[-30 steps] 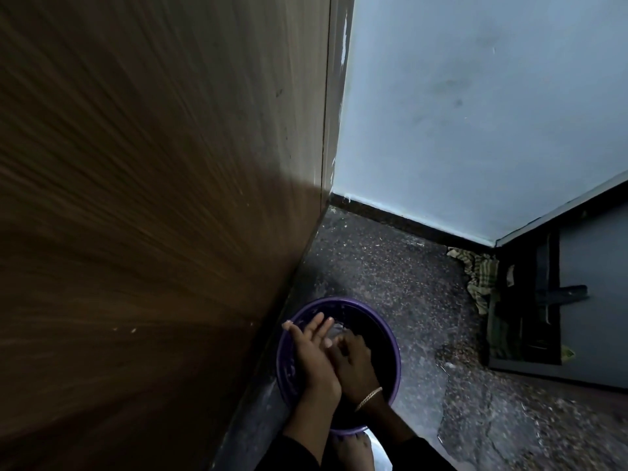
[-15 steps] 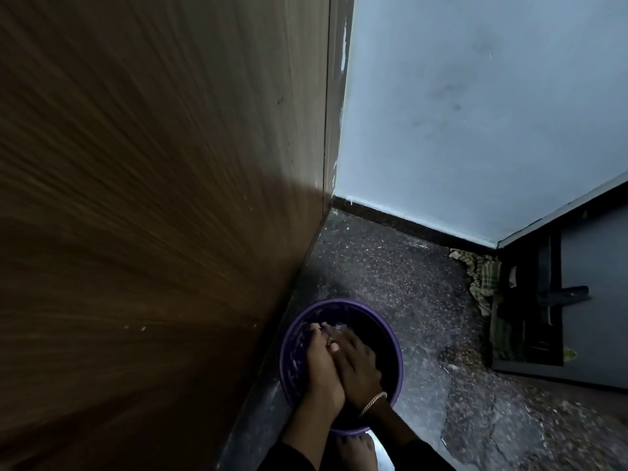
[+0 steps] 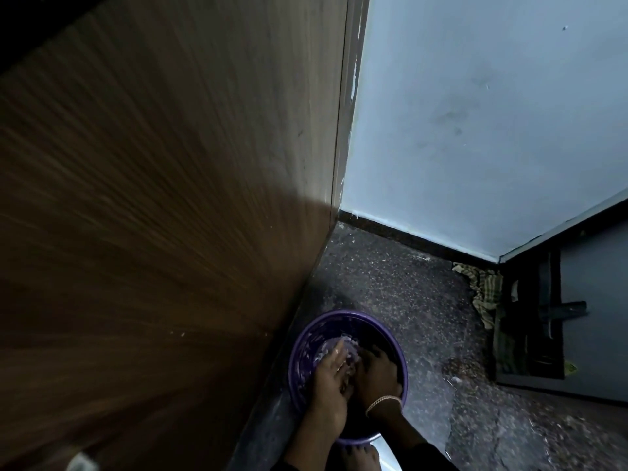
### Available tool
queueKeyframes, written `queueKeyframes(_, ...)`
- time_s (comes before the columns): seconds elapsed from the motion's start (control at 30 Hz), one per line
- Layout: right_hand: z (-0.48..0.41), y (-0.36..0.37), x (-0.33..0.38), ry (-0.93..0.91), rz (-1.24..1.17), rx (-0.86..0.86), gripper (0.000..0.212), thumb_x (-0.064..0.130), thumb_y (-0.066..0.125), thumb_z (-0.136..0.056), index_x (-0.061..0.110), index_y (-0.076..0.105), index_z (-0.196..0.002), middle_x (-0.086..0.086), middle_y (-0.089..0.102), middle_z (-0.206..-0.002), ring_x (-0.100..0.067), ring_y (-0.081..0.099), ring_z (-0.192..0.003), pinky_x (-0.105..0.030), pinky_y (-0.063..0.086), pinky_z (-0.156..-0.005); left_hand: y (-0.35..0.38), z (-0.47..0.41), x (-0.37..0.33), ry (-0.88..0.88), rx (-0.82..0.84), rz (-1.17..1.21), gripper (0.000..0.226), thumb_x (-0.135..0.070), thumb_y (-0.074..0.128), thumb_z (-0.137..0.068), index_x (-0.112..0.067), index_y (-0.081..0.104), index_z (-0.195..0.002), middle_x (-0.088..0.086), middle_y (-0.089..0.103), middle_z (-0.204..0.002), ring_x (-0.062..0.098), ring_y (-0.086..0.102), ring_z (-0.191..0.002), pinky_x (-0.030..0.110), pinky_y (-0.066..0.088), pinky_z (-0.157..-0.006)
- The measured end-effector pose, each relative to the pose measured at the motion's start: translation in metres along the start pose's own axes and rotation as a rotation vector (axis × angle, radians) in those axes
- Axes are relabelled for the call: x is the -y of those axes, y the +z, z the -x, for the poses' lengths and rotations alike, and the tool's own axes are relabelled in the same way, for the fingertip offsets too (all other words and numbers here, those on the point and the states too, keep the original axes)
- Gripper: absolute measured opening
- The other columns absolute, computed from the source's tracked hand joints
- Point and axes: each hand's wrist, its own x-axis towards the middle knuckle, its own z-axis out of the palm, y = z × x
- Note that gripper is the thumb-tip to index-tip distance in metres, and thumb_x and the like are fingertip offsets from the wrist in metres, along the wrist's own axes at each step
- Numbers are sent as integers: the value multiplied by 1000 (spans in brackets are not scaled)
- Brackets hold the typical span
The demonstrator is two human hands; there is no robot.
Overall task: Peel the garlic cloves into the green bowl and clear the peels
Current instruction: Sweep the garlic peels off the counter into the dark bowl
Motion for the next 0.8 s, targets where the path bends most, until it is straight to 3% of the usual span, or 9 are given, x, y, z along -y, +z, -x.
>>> queueKeyframes(0.1,9,-13,15,-223,-95,-41,24,14,57,-92,14,77,-106,-11,68,-116,-27,65,-105,-19,40,-88,3,5,3,-34,-64,-3,31,-24,46,-104,-6,66,-120,10,70,-112,26,63,-109,38,49,-89)
queueKeyframes(0.2,25,-19,21,-442,-44,-42,21,24,58,-84,17,75,-95,-4,65,-105,-23,58,-93,-23,40,-83,1,0,9,77,-118,8,21,-1,50,-99,1,70,-107,22,72,-104,32,68,-92,29,58,-67)
queueKeyframes(0.3,33,-20,22,-412,-154,-127,8,18,66,-80,22,61,-83,9,52,-96,-14,50,-87,-26,40,-77,-3,3,9,103,-253,-19,19,10,48,-96,7,67,-96,26,71,-89,34,67,-79,31,58,-57)
queueKeyframes(0.4,40,-31,25,-319,-327,-215,33,2,57,-79,35,55,-83,12,55,-95,-9,59,-89,-30,49,-78,-1,13,8,99,-231,-37,18,14,50,-93,8,65,-100,21,70,-77,28,67,-63,31,56,-57)
queueKeyframes(0.53,48,-53,38,-82,-566,-148,32,-6,55,-94,23,70,-96,2,71,-105,6,63,-95,-6,45,-81,7,37,1,135,-176,-8,26,-2,47,-101,1,63,-121,14,69,-100,27,63,-96,30,49,-77)
queueKeyframes(0.6,47,-67,47,98,-885,-97,28,-2,50,-98,12,74,-96,-5,75,-103,2,68,-90,-12,49,-79,13,59,-7,122,-122,-17,35,-20,39,-107,-2,62,-128,15,65,-124,28,58,-119,35,45,-97)
queueKeyframes(0.67,48,-87,63,306,-1329,6,27,5,44,-101,0,71,-99,-15,74,-101,-19,70,-92,-28,51,-79,22,83,-17,146,-78,8,45,-30,30,-110,-5,58,-135,13,60,-136,27,51,-133,37,34,-113)
queueKeyframes(0.8,70,-132,90,282,-1682,117,39,15,35,-102,-7,67,-105,-18,77,-96,-18,76,-81,-30,47,-82,42,123,-39,169,-39,123,46,-32,30,-109,-6,61,-130,11,67,-126,26,55,-129,36,38,-108)
